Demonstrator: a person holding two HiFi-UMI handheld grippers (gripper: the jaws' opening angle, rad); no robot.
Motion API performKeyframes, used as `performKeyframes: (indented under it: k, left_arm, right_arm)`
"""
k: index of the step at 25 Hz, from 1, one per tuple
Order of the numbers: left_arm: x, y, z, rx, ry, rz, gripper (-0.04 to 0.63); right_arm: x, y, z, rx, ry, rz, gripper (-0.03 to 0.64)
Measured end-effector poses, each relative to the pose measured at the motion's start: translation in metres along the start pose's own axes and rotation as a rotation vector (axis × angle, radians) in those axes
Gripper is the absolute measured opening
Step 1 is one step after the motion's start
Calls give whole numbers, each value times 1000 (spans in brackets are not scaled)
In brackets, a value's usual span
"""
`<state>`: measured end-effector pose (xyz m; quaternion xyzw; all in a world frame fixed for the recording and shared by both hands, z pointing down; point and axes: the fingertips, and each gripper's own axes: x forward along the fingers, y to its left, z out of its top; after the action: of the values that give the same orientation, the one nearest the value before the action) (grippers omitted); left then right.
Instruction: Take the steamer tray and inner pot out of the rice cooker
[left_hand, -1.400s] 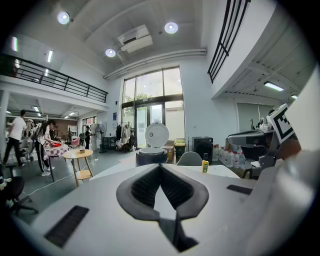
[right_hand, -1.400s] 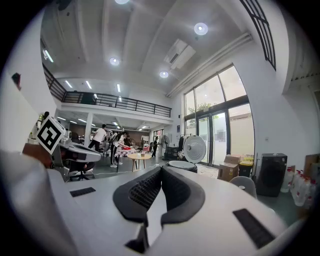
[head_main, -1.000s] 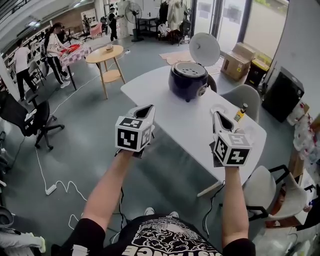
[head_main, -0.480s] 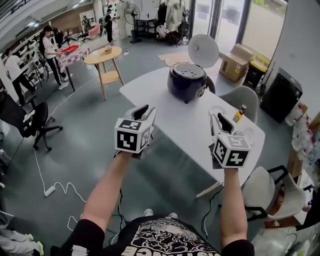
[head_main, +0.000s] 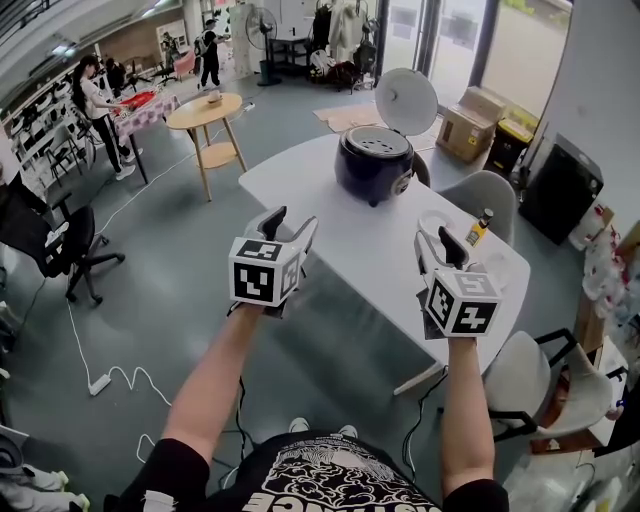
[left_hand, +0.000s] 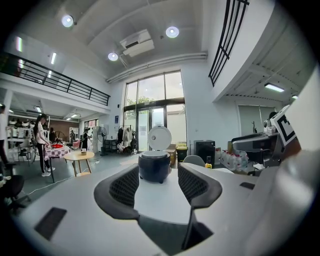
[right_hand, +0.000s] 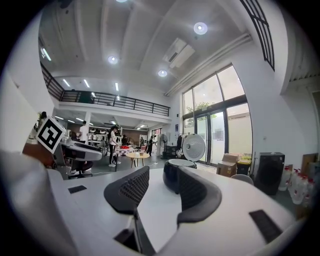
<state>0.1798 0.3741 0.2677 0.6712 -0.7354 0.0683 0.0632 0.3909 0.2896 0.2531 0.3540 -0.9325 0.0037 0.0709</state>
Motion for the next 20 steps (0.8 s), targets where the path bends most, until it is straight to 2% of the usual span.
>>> performKeyframes:
  k: [13,20]
  left_arm:
    - [-1,40,-2,-9,-8,-2,350]
    - [11,80,-9,-5,-4,-15,360]
  right_arm:
    - [20,24,1,29,8,-44,283]
    - [50,41,-2,45,10,-72,314]
